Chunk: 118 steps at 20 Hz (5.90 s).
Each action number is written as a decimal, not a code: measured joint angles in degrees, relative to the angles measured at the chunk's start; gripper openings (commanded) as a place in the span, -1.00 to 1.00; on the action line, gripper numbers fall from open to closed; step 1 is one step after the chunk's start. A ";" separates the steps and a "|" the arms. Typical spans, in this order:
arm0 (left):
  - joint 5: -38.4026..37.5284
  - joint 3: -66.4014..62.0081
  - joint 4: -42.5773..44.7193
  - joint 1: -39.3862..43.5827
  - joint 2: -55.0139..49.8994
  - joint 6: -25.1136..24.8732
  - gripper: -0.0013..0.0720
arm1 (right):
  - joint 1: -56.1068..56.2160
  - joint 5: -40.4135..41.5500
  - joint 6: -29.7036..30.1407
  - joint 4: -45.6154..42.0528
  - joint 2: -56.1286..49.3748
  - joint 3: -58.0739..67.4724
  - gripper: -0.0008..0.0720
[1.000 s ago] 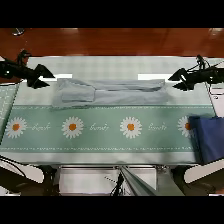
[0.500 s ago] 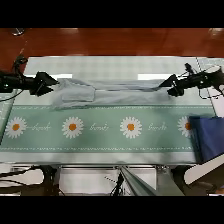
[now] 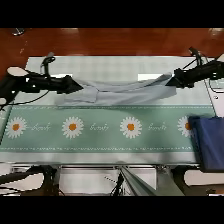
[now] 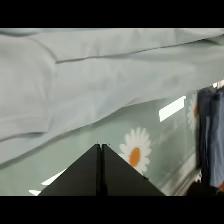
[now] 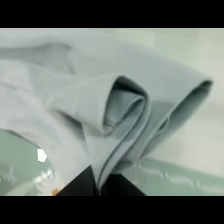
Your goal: Fold the shirts.
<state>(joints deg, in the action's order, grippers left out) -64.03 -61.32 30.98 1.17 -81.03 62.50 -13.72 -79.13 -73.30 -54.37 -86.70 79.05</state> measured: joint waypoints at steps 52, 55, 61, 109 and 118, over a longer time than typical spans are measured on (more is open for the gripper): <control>-3.85 25.68 9.53 -9.16 46.73 11.02 -0.89 | 42.73 17.03 -14.95 8.66 -22.95 23.54 -0.91; -3.63 25.99 8.50 -9.18 46.73 11.04 -0.89 | 42.56 20.33 -16.65 7.93 -23.19 23.67 -0.91; -3.34 26.10 7.58 -9.18 46.73 11.06 -0.89 | 42.88 21.88 -19.37 7.48 -24.09 23.67 0.78; 8.66 33.20 9.03 0.61 34.69 6.95 -0.89 | 18.43 3.54 -14.75 7.08 7.06 11.06 -0.91; 8.72 33.20 7.13 0.61 34.69 6.99 -0.89 | -12.31 -19.69 -22.82 -4.02 17.99 20.76 -0.91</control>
<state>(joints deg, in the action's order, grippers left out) -55.31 -28.12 38.11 1.78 -46.35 69.49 -26.02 -98.83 -96.12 -58.39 -68.71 99.81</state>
